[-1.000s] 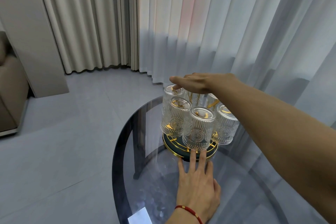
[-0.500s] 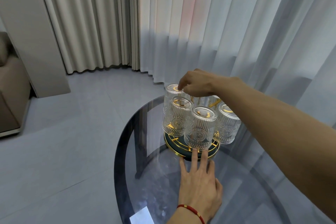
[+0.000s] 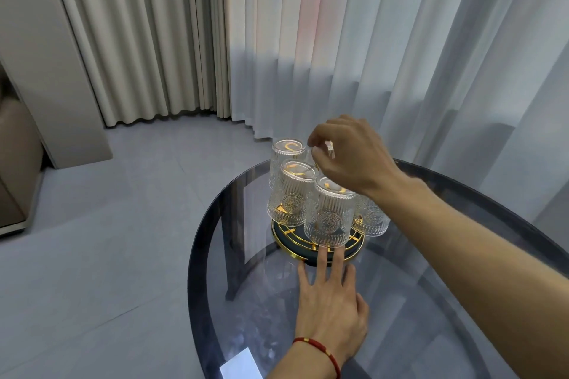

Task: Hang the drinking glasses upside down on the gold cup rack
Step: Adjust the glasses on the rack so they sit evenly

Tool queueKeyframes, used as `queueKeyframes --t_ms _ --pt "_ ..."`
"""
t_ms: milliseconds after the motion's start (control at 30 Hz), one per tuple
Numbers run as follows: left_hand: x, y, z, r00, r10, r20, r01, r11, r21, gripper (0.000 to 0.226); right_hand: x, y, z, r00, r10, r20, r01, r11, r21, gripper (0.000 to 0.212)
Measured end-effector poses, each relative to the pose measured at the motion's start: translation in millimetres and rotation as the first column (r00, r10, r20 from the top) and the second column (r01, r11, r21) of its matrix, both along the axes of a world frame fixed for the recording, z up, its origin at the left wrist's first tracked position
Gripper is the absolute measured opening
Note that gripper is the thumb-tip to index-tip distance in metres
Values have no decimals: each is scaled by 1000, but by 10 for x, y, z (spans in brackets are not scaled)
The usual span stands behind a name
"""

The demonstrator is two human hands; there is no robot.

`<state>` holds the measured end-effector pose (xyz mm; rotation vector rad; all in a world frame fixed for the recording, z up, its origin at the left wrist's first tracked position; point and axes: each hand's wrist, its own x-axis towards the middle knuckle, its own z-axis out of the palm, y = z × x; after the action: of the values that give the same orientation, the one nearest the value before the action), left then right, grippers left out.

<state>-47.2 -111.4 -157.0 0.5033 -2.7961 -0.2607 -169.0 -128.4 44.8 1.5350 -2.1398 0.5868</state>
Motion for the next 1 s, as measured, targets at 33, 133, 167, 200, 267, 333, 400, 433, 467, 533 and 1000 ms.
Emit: queueKeyframes --t_ms 33,133,167,200,267,333,400,433,467,533,1000 --pt "10 10 1 1000 3 -7 -4 1000 -25 47 65 62 -55 1000 -15 8 15 1000 -12 21" --pt "18 24 -4 1000 15 -25 -16 998 -63 48 222 122 -164 993 -102 -54 106 992 73 34" --pt "13 22 -6 1000 16 -21 -17 998 -59 49 265 105 -184 989 -132 -67 139 983 122 39" --pt "9 19 -3 1000 16 -8 -16 999 -48 50 307 78 -204 983 -166 -72 176 969 174 45" --pt "3 10 8 1000 15 19 -14 1000 -24 52 365 15 -250 967 -234 -97 252 933 259 53" --pt "6 3 20 999 14 40 -14 1000 -11 52 381 -33 -296 955 -279 -102 297 906 301 54" --pt "8 -4 25 999 13 51 -12 1000 -13 53 369 -61 -323 952 -305 -31 300 903 308 52" --pt "11 -4 25 999 13 51 -12 1000 -18 54 357 -73 -331 950 -311 19 291 910 296 51" --pt "13 -4 27 999 13 52 -12 1000 -22 54 343 -86 -337 947 -313 67 284 918 276 50" --pt "16 0 30 999 9 53 -8 1000 -23 55 318 -109 -348 937 -310 163 271 936 226 54" --pt "2 4 21 999 6 32 -5 1000 -16 52 317 -113 -311 935 -206 289 182 977 110 69"
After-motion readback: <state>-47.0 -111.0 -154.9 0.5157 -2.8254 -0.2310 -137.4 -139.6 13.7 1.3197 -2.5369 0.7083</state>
